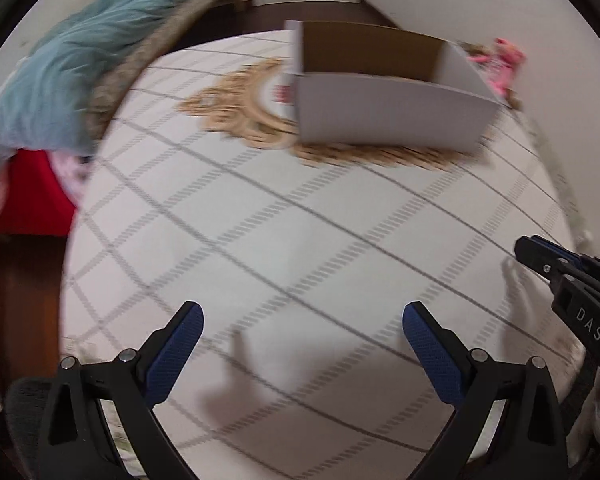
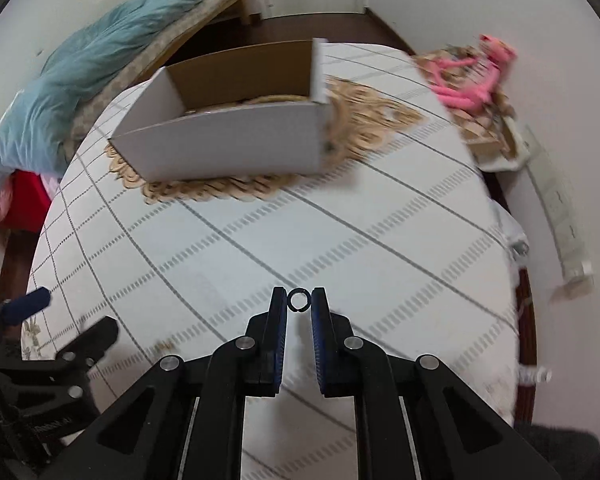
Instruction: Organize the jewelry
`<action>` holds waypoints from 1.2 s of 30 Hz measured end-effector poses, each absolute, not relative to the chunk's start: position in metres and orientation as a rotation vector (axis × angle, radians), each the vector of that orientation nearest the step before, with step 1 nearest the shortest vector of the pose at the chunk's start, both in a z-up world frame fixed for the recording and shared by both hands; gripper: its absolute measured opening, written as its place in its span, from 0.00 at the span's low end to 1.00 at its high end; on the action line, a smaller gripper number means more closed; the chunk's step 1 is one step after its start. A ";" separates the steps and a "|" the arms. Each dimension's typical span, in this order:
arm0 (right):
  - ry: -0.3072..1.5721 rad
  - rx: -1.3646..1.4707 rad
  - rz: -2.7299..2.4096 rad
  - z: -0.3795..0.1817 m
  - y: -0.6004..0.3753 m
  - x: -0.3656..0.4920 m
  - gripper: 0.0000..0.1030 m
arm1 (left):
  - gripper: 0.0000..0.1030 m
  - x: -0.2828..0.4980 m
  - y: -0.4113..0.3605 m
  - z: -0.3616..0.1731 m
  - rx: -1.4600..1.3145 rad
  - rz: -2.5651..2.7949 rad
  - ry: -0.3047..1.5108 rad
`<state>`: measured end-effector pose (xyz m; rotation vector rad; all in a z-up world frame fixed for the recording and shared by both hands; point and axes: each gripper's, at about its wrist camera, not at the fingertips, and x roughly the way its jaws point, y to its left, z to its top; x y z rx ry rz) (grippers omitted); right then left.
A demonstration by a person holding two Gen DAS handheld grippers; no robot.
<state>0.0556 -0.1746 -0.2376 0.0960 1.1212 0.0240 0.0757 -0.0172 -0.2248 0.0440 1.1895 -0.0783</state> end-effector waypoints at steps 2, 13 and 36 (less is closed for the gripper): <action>1.124 0.124 -0.007 -0.238 -0.191 0.041 0.12 | 0.93 0.070 -0.034 -0.229 0.059 -0.120 1.189; 1.138 0.184 -0.080 -0.247 -0.229 0.023 0.12 | 0.30 0.069 -0.068 -0.243 0.106 -0.170 1.183; 1.035 0.254 0.040 -0.188 -0.214 0.049 0.12 | 0.06 0.090 -0.047 -0.170 -0.025 -0.272 1.093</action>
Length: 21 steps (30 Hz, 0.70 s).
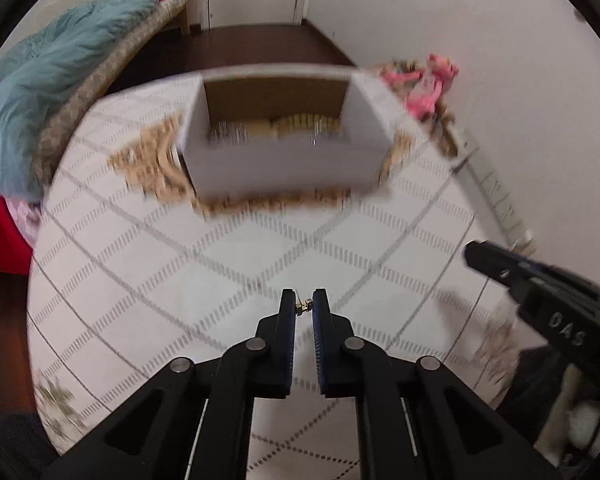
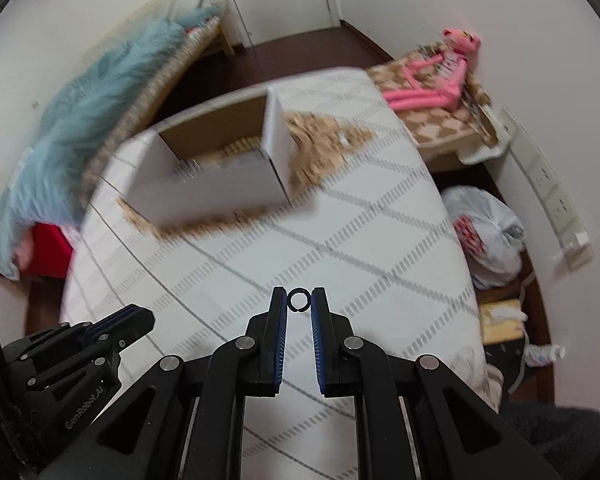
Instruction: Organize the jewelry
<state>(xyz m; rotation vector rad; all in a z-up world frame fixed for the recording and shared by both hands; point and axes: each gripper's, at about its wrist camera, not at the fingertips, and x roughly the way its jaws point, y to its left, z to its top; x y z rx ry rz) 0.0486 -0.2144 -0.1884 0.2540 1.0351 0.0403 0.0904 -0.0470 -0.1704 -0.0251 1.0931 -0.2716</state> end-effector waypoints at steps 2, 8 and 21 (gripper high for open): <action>1.010 0.270 0.074 -0.173 -0.211 0.067 0.12 | 0.06 0.108 -0.041 -0.152 -0.057 -0.282 1.076; 0.992 0.306 0.168 -0.145 -0.198 0.141 0.12 | 0.06 0.182 -0.022 -0.128 -0.102 -0.274 1.073; 1.284 0.348 0.272 -0.191 -0.176 0.269 0.13 | 0.13 0.270 -0.009 -0.153 -0.133 -0.211 1.228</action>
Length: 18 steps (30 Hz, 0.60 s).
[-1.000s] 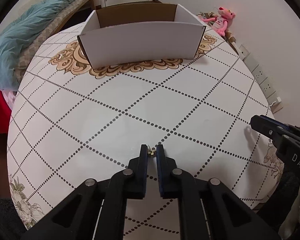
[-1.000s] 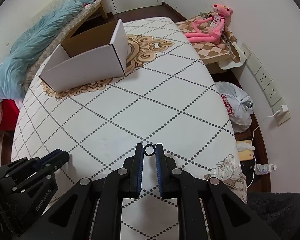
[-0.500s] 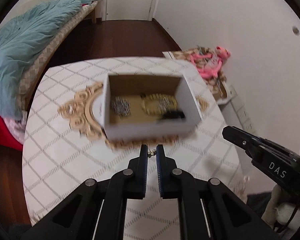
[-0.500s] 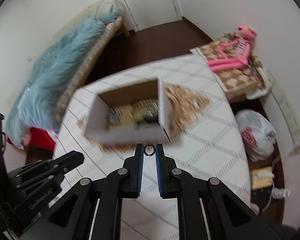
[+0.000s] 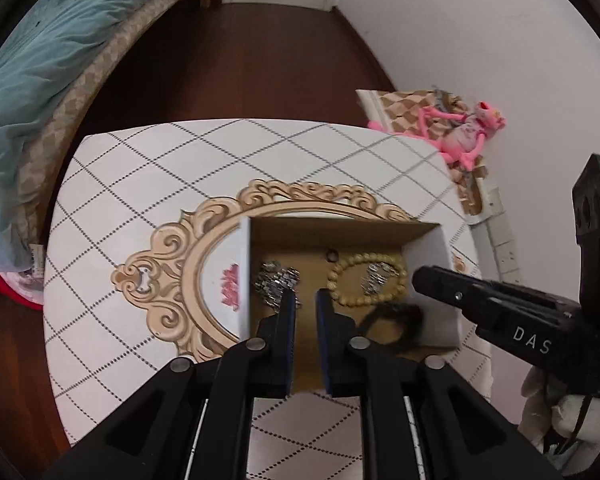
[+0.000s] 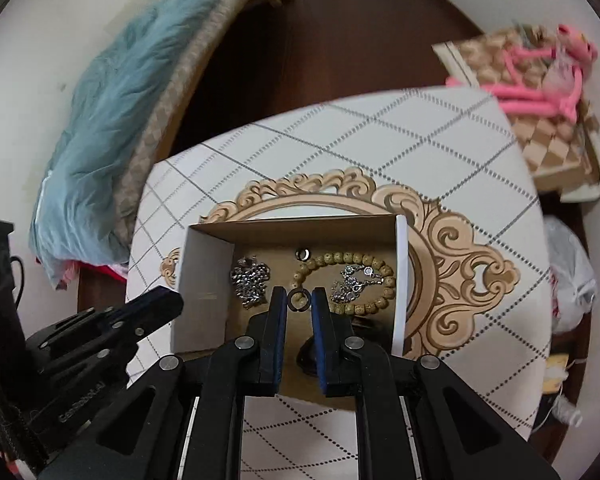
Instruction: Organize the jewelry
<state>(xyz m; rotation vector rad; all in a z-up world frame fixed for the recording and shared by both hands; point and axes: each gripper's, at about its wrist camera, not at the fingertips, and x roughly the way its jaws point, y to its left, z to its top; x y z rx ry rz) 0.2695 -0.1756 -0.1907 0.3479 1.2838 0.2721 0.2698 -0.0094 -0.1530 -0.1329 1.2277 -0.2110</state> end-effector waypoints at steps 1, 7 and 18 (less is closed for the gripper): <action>1.302 0.358 0.282 -0.195 -0.176 0.273 0.14 | 0.21 0.272 -0.009 -0.152 -0.125 -0.202 1.226; 1.322 0.389 0.277 -0.201 -0.183 0.279 0.45 | 0.74 0.276 0.002 -0.144 -0.107 -0.136 1.178; 1.226 0.074 0.067 -0.173 -0.180 0.246 0.96 | 0.99 0.254 0.013 -0.144 -0.035 -0.001 1.132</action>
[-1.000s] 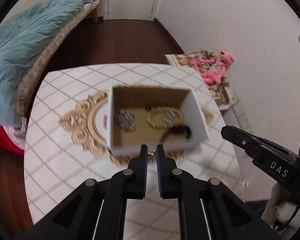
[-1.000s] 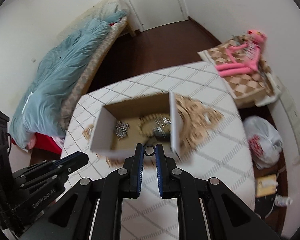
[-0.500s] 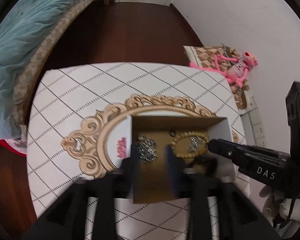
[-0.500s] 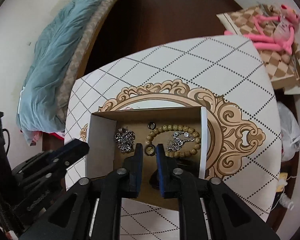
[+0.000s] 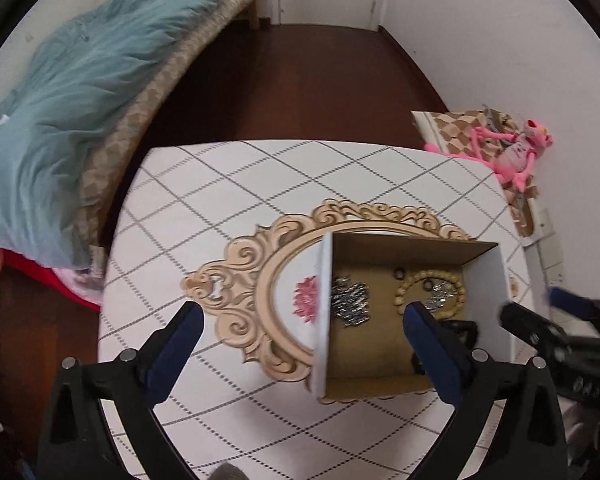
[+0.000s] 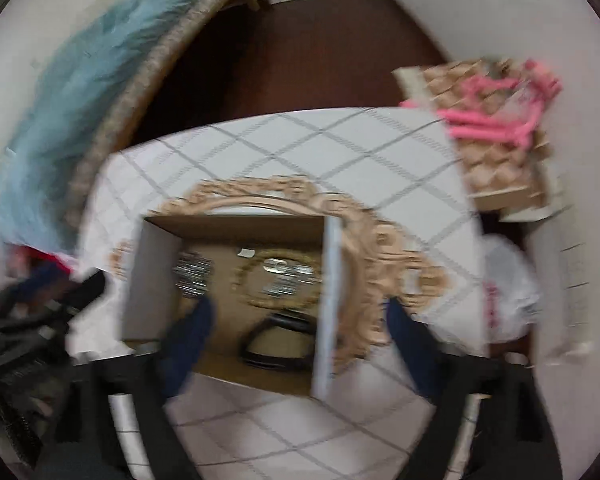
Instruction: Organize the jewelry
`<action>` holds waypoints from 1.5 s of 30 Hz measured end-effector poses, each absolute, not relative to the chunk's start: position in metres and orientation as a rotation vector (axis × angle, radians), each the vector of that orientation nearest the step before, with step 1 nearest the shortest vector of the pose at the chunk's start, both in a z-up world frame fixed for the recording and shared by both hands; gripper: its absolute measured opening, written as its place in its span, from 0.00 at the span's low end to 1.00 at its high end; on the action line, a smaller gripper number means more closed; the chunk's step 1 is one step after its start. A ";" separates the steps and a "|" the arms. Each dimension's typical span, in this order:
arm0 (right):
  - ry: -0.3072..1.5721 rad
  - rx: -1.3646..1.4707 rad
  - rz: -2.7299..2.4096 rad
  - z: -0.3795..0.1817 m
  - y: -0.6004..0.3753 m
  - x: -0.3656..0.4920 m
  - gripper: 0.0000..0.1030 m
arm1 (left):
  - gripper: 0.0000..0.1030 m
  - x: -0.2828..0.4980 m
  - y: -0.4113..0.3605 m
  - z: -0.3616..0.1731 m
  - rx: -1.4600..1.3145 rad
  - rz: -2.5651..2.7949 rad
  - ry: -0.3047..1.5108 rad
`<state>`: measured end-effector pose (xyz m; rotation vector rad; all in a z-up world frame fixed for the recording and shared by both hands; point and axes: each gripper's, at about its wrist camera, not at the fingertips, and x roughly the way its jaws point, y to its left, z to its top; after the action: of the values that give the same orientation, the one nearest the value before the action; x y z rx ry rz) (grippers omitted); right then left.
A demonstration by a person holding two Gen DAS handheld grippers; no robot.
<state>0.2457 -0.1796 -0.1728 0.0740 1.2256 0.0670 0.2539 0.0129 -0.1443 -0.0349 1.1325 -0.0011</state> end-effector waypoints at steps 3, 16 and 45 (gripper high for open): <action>1.216 -0.012 -0.008 -0.175 -0.176 0.228 0.97 | 1.00 0.241 0.010 -0.145 0.013 0.037 1.111; 1.130 0.039 -0.076 -0.130 -0.181 0.165 1.00 | 1.00 0.187 0.009 -0.105 -0.002 0.030 1.062; 0.770 0.023 -0.081 0.070 -0.164 -0.019 1.00 | 1.00 0.025 0.018 0.064 -0.030 0.024 0.806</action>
<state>-0.0190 -0.1638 0.0699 0.0232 0.7695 -0.0807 0.0248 0.0185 0.0641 -0.0298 0.8056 0.0243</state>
